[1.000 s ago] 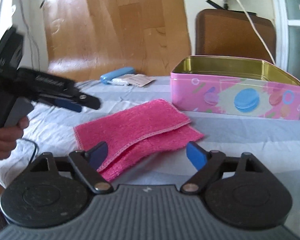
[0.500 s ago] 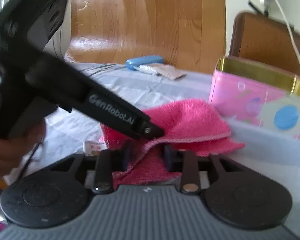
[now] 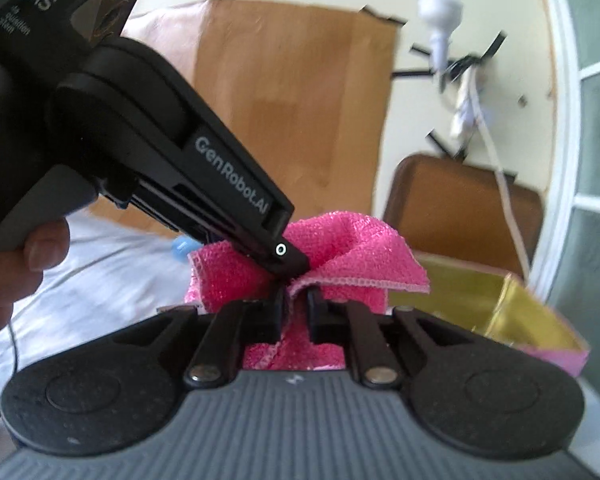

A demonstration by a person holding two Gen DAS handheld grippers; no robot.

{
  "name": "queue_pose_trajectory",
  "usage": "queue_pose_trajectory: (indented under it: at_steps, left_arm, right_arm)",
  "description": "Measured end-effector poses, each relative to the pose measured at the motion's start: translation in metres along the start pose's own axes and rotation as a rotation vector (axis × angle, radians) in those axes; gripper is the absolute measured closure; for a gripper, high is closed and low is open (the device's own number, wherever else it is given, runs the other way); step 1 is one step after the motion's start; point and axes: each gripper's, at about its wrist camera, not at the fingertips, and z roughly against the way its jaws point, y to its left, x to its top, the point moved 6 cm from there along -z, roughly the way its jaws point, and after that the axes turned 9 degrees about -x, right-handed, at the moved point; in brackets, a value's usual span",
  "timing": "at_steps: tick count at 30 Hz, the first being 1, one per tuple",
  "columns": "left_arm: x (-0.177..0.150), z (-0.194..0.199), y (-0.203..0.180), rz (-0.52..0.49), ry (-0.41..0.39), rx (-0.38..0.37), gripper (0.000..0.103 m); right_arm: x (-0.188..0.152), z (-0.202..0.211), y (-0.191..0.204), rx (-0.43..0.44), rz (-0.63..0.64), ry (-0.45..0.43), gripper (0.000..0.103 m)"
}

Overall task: Organize soft objects
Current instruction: 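Carry the pink cloth into the pink tin and open the left gripper, then move the right gripper toward the cotton-swab pack beside the blue case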

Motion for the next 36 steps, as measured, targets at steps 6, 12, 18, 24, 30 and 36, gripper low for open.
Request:
queue_pose_trajectory:
  at_steps: [6, 12, 18, 24, 30, 36]
  left_arm:
    - [0.041, -0.046, -0.008, -0.032, -0.012, -0.025, 0.086]
    - [0.055, -0.113, -0.007, -0.058, 0.040, 0.025, 0.083]
    - [0.062, -0.158, 0.024, -0.015, 0.062, 0.147, 0.054]
    - [0.050, -0.162, 0.050, 0.066, 0.071, 0.211, 0.050]
    - [0.035, -0.128, 0.050, 0.083, 0.085, 0.258, 0.050]
    - [0.015, -0.078, 0.044, 0.077, 0.070, 0.326, 0.048]
  right_arm:
    - [0.019, -0.026, -0.041, -0.118, -0.010, -0.089, 0.088]
    - [0.011, -0.071, -0.086, -0.203, -0.060, -0.056, 0.088]
    - [-0.003, -0.121, -0.101, -0.239, -0.103, 0.022, 0.074]
    - [-0.016, -0.132, -0.113, -0.296, -0.148, 0.066, 0.050]
    - [-0.014, -0.118, -0.113, -0.260, -0.180, 0.029, 0.050]
    - [-0.013, -0.109, -0.129, -0.235, -0.324, 0.055, 0.050]
